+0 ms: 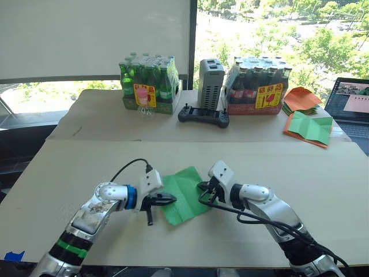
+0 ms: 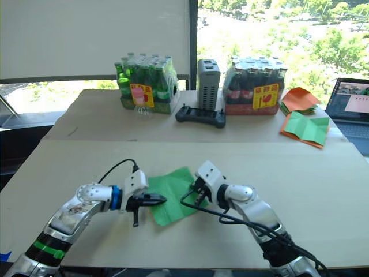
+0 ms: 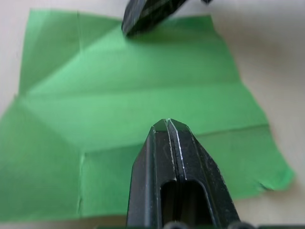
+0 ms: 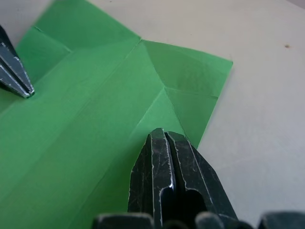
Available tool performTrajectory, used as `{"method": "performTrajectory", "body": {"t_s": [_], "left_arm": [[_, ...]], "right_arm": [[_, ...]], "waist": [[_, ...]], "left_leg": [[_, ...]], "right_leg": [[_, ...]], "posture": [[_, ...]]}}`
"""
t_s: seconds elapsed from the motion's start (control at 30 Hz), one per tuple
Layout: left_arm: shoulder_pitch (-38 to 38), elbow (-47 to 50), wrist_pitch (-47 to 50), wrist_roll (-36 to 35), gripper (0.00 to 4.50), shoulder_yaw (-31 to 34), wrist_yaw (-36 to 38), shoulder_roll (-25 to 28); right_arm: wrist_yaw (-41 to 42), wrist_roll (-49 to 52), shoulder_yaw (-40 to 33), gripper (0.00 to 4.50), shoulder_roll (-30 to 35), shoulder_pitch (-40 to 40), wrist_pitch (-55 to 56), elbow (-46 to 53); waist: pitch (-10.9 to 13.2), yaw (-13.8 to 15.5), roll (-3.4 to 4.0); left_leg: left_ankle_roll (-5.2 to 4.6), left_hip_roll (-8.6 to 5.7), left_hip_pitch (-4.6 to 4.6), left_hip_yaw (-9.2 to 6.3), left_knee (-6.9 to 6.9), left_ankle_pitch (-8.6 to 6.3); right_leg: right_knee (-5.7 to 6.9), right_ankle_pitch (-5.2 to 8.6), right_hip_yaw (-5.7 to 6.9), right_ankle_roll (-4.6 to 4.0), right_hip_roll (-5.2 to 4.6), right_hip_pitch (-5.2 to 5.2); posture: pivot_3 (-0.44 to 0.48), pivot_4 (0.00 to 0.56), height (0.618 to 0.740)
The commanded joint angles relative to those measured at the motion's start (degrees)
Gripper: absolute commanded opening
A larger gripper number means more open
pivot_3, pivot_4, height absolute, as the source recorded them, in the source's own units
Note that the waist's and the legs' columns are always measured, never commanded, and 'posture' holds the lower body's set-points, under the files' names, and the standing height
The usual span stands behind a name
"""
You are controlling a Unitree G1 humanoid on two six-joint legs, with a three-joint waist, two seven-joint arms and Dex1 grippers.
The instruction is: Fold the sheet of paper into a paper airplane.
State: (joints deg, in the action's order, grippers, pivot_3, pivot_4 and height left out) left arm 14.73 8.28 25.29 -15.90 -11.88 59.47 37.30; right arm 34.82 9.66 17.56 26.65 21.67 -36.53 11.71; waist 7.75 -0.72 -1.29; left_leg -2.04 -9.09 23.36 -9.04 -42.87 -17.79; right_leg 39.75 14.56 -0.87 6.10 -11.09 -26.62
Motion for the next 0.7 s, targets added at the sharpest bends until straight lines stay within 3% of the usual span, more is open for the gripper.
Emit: {"method": "performTrajectory", "body": {"t_s": [0.03, 0.17, 0.33, 0.53, 0.7], "left_arm": [[-1.9, 1.9, 0.5, -0.3, 0.0, 0.9, -0.9, 0.3], [-3.7, 3.0, 0.2, 0.3, 0.0, 1.0, -1.5, 0.8], [-4.3, 3.8, 0.2, 0.5, 0.0, 0.8, -1.9, 1.0], [-4.2, 4.1, 0.2, 0.6, 0.0, 0.7, -2.2, 1.2], [-4.4, 4.2, 0.0, 0.6, 0.0, 0.6, -2.3, 1.1]], "right_arm": [[0.0, -0.7, -0.8, 0.01, -0.1, -0.3, 0.1, -0.2], [-0.1, -1.1, -1.2, 0.01, -0.2, -0.1, 0.2, -0.5], [-0.2, -0.4, -1.9, 1.64, -1.2, -0.1, 0.5, -0.7], [-3.4, 1.2, -6.8, 3.64, -6.9, 4.5, 1.3, -7.2], [-3.2, 1.7, -8.8, 3.64, -10.0, 8.1, 2.8, -14.5]], "waist": [[0.0, 0.4, 0.0], [0.0, 0.6, 0.0], [0.0, 0.7, 0.0], [0.0, 0.5, 0.01], [0.0, 0.3, 0.01]], "left_leg": [[0.01, -0.01, -0.03, -0.01, 0.0, 0.0], [0.0, -0.03, -0.08, 0.0, 0.0, 0.0], [0.0, -0.01, -0.1, 0.0, 0.01, 0.0], [0.02, -0.01, -0.09, 0.01, 0.01, 0.01], [0.02, -0.01, -0.08, 0.01, 0.02, 0.01]], "right_leg": [[-0.01, 0.0, 0.02, 0.0, -0.01, 0.05], [-0.01, 0.0, 0.01, 0.0, -0.02, 0.11], [0.0, 0.0, 0.0, 0.0, -0.02, 0.12], [0.05, 0.0, -0.02, 0.0, -0.01, 0.08], [0.09, 0.0, -0.02, -0.01, -0.01, 0.04]], "posture": [[0.0, 0.15, 0.675], [0.0, 0.15, 0.675], [0.0, 0.15, 0.675], [0.0, 0.15, 0.675], [0.0, 0.15, 0.675]]}}
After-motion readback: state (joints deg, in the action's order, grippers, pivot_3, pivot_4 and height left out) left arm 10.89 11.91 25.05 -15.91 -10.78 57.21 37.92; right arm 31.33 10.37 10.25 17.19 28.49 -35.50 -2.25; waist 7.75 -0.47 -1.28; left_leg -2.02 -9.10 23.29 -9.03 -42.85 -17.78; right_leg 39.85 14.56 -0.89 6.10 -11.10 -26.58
